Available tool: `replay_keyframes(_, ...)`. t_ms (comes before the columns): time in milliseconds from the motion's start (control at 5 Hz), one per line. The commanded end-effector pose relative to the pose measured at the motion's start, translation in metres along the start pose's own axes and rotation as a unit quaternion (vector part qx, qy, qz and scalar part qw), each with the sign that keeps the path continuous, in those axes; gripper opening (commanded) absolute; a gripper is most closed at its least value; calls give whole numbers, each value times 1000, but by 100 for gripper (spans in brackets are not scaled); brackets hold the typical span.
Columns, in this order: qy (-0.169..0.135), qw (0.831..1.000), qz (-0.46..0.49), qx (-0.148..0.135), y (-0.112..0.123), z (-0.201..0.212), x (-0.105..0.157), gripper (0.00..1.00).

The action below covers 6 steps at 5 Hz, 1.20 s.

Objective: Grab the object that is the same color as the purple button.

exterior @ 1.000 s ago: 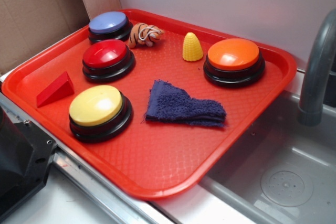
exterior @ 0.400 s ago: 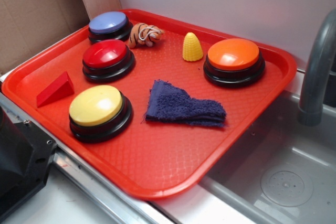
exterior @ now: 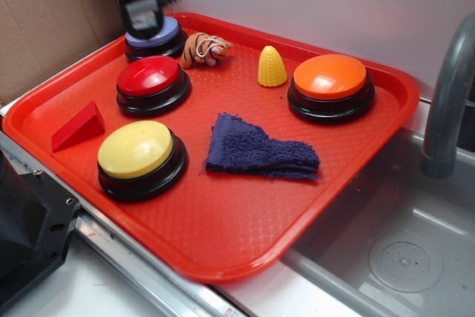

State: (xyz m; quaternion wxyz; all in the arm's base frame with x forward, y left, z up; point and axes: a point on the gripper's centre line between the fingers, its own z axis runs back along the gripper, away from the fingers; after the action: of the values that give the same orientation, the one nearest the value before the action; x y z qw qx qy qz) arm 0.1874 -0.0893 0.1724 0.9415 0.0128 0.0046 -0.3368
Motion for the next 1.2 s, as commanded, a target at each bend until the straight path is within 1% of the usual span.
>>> replay_keyframes(0, 43, 963, -263, 45, -14, -73, 18, 100)
replay_keyframes(200, 63, 946, -315, 39, -12, -105, 25, 100)
replay_keyframes(400, 78, 945, -313, 44, -12, -121, 31, 100)
replay_keyframes(600, 71, 952, -298, 23, -9, -138, 37, 100)
replay_keyframes(800, 52, 953, -298, -11, -23, -152, 48, 100)
replay_keyframes(1000, 43, 960, -276, -18, -25, -163, 55, 100)
